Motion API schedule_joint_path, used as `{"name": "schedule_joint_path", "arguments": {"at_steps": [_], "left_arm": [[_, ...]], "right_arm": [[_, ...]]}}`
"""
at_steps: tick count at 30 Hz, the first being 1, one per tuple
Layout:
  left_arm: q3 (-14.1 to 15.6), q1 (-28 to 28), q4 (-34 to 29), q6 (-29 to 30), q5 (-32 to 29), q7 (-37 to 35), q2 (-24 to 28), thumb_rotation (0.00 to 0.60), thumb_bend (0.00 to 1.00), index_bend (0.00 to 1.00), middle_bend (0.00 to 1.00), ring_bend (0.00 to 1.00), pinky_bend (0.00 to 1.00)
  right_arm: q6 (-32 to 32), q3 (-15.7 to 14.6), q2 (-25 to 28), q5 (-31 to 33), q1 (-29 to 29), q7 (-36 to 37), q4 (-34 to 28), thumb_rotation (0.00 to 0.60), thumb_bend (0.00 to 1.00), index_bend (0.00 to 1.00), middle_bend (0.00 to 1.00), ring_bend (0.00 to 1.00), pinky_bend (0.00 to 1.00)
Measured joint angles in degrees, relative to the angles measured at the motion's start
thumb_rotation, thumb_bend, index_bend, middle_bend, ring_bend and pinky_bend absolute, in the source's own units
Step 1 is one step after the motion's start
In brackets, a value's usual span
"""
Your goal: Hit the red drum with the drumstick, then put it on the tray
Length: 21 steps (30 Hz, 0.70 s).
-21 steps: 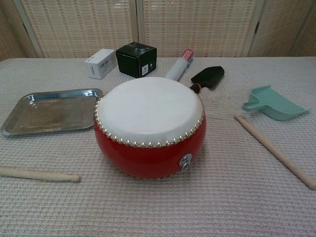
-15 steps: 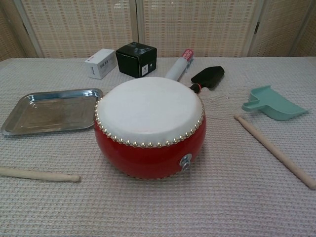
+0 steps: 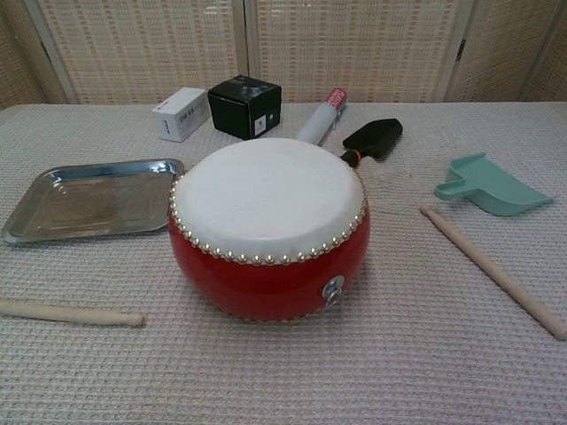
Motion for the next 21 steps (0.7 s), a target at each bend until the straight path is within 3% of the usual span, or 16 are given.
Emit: {"name": "schedule_joint_path", "arguments": {"at_steps": [9,21], "left_arm": [[1.22,-4.56,-0.79,-8.32,1.19,0.86,-1.72,0.6,0.46,0.39,0.18,0.13,0.11],[1.66,-6.59,4.91,-11.81,-2.41,9.47,-13.81,0.6,0.36,0.41,0.17,0.13,0.11]], "right_arm": [[-0.34,0.01,0.32,-0.56,0.36,1.44,0.73,0.6,0.18,0.03,0.1,0.0,0.1],[-0.54,0.03,0.28,-0.35,0.32,3.1,1.65,0.6,0.16,0.0,0.08,0.0,0.0]]}}
